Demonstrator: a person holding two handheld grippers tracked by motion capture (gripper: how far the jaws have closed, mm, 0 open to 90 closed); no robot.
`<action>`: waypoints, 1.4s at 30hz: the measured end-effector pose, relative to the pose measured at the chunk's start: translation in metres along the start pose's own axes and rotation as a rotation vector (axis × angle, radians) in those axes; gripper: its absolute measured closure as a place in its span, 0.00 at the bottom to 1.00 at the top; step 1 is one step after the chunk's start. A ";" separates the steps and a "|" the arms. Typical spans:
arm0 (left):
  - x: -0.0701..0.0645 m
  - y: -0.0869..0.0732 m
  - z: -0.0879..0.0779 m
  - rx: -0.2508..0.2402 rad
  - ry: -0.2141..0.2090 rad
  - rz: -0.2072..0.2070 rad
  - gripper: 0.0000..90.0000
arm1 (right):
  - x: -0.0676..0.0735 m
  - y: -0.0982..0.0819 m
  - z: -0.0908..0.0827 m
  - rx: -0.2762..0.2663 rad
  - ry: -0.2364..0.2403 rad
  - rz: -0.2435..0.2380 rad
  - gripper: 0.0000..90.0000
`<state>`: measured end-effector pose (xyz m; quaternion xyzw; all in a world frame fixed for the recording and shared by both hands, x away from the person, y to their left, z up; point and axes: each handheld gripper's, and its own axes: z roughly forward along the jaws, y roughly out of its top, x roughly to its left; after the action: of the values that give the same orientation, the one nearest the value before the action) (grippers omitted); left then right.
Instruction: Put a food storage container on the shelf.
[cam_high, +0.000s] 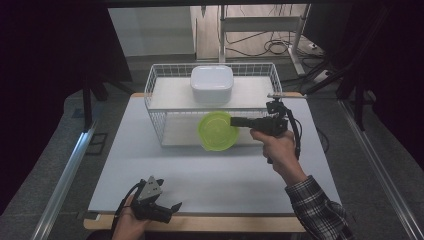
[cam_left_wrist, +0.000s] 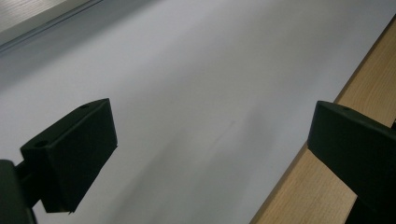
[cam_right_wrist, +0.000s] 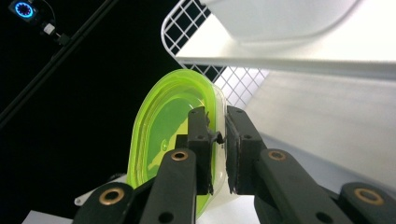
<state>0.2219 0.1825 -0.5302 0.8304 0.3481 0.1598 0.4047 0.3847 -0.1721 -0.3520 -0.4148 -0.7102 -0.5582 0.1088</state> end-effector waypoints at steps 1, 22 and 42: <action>0.000 0.000 0.000 0.000 -0.001 0.000 0.01 | 0.001 0.002 0.000 -0.004 0.000 -0.003 0.90; 0.001 0.000 0.000 0.002 -0.007 -0.013 0.01 | 0.021 0.056 -0.006 -0.113 -0.003 0.000 0.90; 0.003 -0.001 -0.001 0.001 -0.019 -0.025 0.01 | 0.031 0.105 0.009 -0.215 -0.086 0.001 0.90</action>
<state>0.2227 0.1855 -0.5307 0.8276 0.3545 0.1469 0.4096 0.4423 -0.1463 -0.2618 -0.4479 -0.6502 -0.6128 0.0335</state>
